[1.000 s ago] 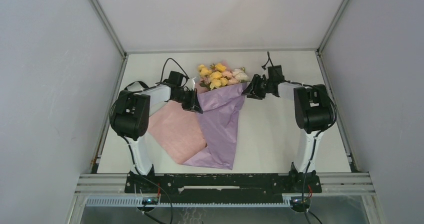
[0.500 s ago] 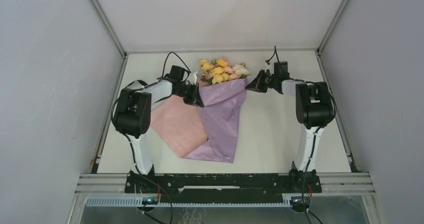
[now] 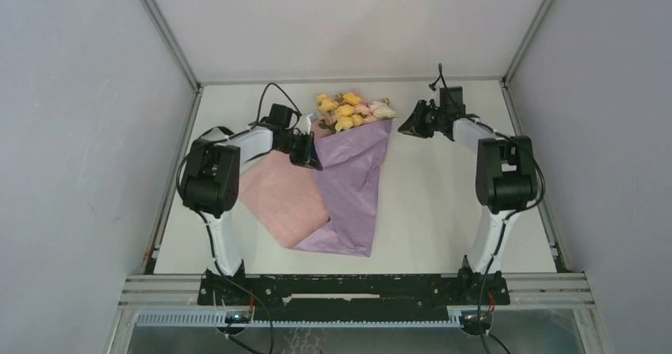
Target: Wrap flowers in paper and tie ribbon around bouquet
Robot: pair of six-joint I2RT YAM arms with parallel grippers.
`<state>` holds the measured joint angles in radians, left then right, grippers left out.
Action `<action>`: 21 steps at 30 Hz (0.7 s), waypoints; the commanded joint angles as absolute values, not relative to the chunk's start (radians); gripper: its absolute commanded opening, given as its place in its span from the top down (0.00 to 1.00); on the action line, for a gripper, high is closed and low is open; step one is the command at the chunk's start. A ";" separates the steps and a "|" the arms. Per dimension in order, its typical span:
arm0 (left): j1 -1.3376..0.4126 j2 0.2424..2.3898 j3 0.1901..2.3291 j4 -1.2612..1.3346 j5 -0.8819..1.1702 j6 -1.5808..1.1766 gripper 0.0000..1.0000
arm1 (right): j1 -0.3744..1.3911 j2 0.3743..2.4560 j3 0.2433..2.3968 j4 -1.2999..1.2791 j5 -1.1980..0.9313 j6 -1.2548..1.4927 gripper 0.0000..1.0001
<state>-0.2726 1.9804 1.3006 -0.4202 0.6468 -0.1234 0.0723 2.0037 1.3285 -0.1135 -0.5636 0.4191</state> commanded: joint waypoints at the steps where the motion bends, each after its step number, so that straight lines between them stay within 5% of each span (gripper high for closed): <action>1: -0.269 1.983 1.305 -0.391 0.625 -0.140 1.00 | 0.195 1.778 1.251 -0.168 -0.407 0.327 0.70; 12: -0.266 1.946 1.294 -0.388 0.525 -0.143 0.94 | 0.692 1.823 1.004 0.085 -0.485 0.617 0.85; 21: -0.105 1.729 1.292 -0.701 0.342 0.110 0.20 | 0.746 1.924 0.942 0.133 -0.368 0.703 0.89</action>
<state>-0.2230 1.9060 1.2984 -0.5190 0.4759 -0.0578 0.7437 1.9190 0.9634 0.0940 -0.4816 0.6727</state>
